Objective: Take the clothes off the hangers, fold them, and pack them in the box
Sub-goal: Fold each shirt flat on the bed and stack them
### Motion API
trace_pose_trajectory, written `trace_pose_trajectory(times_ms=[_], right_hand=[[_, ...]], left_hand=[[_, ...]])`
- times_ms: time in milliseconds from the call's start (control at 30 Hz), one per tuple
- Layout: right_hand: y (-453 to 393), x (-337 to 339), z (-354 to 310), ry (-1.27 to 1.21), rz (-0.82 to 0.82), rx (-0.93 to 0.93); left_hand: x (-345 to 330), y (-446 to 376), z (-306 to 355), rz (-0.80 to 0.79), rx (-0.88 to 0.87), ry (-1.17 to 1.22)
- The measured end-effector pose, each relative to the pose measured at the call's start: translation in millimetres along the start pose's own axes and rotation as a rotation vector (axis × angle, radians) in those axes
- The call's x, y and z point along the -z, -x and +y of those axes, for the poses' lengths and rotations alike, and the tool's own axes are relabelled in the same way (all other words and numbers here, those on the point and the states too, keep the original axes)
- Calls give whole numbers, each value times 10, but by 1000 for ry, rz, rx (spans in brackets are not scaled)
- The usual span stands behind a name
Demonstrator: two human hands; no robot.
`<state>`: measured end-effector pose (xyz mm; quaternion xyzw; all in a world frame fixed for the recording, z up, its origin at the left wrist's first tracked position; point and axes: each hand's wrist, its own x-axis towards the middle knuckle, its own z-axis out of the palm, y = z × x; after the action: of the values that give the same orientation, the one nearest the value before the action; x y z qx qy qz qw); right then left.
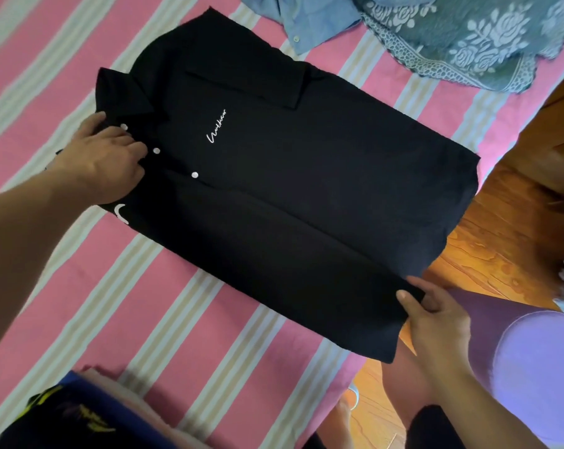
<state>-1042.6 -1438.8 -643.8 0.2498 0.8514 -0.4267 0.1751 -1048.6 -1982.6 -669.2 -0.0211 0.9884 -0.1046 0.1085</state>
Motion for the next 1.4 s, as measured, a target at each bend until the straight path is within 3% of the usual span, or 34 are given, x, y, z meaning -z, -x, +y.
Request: trace_pose_trajectory(times_ms=[67,133,233,300,367,467,567,667,733,800,933,1100,1300,1400], right_hand=[[67,64,-58,-188,-1,-46],[147,157,-42,-82,-54,29],[345,289,17,366,-69,376],[537,389,42,477,-59,650],[704,468,111,526,-227,852],[891,468,223,513,-684,979],[934,361,407,700,-741,1067],[851,289,473,685,-613,896],[726,239,420,582,-515,654],[544,175,341,432,-464,410],[79,74,292,428,-356,206],[-211,-40,421,447,-289,151],[-258,-106,517,561,-198,250],[-234,-166,374,752,-64,351]], left_hand=[[45,113,-46,21,41,24],[86,251,-70,37,61,31],[211,516,-76,92,47,32],[317,766,-109,71,3,20],[408,1064,-196,-1,-48,1],[477,1480,-382,-151,-75,-11],[445,1688,-515,-265,-105,-45],[392,1549,-551,-282,-181,-70],[399,1268,-515,-311,-170,-68],[378,888,-438,-323,-101,-41],[158,68,-144,-295,86,-41],[-177,-390,136,-279,133,-116],[-250,-414,214,-178,192,-138],[-142,-279,539,6,331,-1]])
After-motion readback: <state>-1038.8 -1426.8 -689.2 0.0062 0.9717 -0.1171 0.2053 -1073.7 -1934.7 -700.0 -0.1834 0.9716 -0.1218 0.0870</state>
